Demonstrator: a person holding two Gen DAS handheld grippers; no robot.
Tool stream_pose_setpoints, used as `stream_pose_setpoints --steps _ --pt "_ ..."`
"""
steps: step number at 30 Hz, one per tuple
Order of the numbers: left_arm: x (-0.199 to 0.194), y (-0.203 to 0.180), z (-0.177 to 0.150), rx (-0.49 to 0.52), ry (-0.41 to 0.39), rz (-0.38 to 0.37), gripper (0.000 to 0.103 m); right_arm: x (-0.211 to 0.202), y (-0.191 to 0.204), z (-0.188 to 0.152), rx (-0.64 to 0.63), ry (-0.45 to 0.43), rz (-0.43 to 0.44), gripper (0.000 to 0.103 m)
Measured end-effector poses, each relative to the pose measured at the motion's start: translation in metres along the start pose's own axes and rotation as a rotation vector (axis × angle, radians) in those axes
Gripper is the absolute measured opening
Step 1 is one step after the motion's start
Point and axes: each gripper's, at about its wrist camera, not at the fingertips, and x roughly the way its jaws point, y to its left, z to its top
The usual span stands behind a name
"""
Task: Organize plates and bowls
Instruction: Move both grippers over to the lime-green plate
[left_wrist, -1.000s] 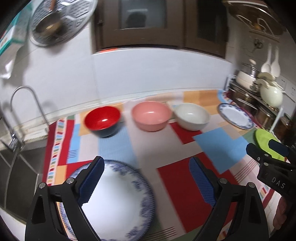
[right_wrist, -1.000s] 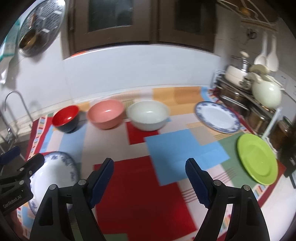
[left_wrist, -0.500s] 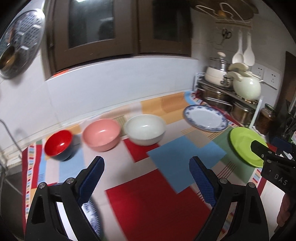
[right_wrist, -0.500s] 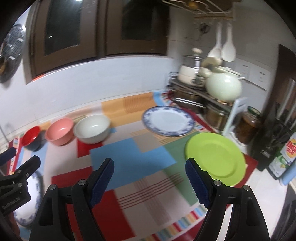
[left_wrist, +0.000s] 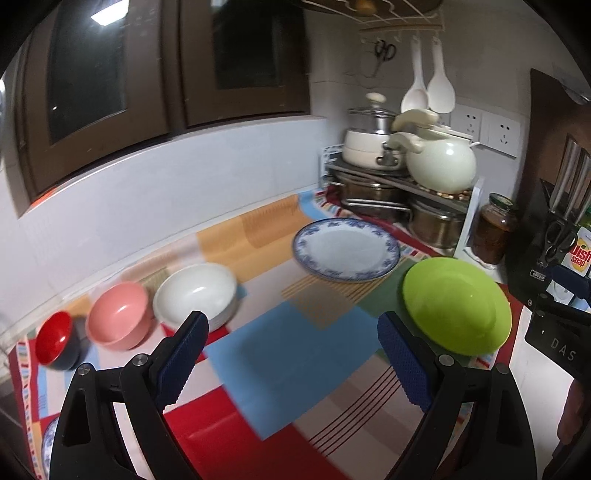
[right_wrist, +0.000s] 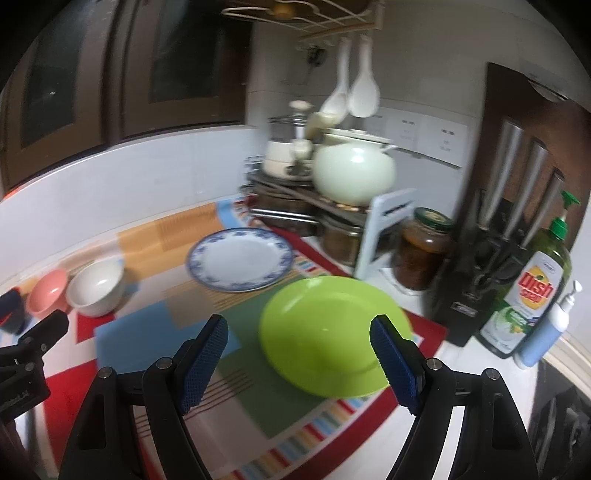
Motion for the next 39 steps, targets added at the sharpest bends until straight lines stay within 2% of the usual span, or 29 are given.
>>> stream_pose_setpoints --steps 5,17,27,39 --pt "0.019 -0.019 0.016 0.015 0.003 -0.013 0.094 0.017 -0.028 0.007 0.018 0.006 -0.047 0.08" --pt "0.087 -0.073 0.032 0.104 0.089 -0.082 0.094 0.069 -0.075 0.003 0.098 0.065 -0.133 0.08" --pt "0.14 -0.111 0.028 0.161 0.171 -0.148 0.089 0.115 -0.107 -0.011 0.159 0.146 -0.2 0.08" --pt "0.194 -0.143 0.017 0.181 0.267 -0.21 0.083 0.162 -0.131 -0.032 0.211 0.244 -0.214 0.079"
